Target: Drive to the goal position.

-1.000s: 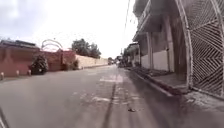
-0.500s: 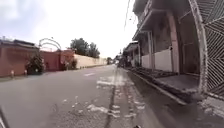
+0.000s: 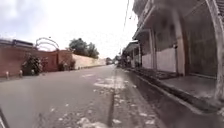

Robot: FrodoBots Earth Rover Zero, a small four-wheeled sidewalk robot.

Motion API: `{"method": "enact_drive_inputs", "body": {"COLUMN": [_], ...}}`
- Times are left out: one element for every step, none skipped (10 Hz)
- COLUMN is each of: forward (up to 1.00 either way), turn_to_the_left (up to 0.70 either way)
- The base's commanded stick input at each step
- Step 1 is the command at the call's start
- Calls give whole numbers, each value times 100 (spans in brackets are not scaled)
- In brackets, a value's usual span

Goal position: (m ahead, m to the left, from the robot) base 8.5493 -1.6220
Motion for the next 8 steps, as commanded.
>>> {"method": "enact_drive_inputs", "body": {"forward": [70,70,70,70,70,70,70,70], "turn_to_the_left": [1,1,1,1,1,1,2,1]}}
